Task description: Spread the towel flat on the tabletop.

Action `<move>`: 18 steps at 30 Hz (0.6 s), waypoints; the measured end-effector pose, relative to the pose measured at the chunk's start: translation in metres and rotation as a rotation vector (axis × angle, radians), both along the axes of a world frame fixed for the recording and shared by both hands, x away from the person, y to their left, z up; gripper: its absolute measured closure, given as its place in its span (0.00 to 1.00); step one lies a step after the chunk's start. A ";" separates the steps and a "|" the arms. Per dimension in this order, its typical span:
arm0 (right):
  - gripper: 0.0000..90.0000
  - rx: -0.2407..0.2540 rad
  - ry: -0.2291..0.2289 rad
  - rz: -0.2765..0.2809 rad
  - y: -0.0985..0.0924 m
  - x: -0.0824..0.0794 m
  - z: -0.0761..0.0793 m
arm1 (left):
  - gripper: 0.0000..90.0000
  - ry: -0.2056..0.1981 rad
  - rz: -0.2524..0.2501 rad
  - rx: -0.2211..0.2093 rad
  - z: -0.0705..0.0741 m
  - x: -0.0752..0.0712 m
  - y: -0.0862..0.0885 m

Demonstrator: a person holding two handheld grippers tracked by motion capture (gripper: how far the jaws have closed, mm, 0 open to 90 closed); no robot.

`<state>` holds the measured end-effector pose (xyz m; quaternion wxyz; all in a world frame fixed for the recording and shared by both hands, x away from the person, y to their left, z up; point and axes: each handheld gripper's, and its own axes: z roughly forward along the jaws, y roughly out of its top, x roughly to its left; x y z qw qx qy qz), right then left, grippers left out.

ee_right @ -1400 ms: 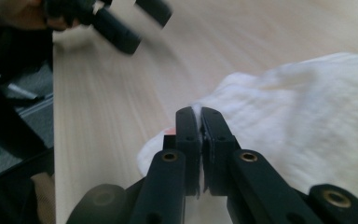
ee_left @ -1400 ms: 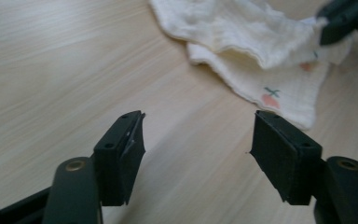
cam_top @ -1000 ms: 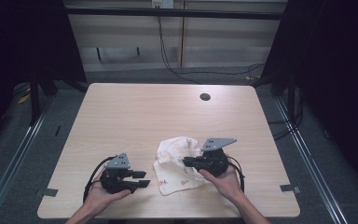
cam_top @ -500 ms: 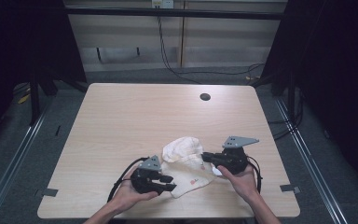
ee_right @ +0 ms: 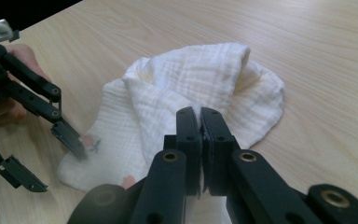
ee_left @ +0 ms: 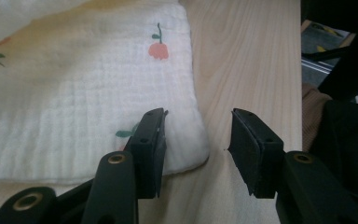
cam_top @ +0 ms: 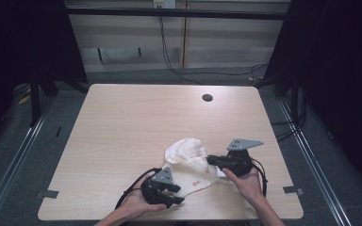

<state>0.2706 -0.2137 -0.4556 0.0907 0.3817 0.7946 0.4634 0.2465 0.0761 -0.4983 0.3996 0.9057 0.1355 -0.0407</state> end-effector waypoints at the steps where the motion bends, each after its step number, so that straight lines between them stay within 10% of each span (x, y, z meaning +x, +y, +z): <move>1: 0.97 0.001 0.002 -0.001 -0.001 0.001 0.000 | 0.61 0.000 0.006 -0.015 -0.001 -0.001 0.000; 16: 0.97 0.029 0.006 -0.106 -0.032 0.006 0.002 | 0.81 -0.103 -0.001 -0.009 -0.003 -0.014 0.001; 18: 0.96 0.032 0.004 -0.110 -0.035 0.006 0.001 | 0.90 -0.037 0.006 0.007 -0.001 -0.010 0.003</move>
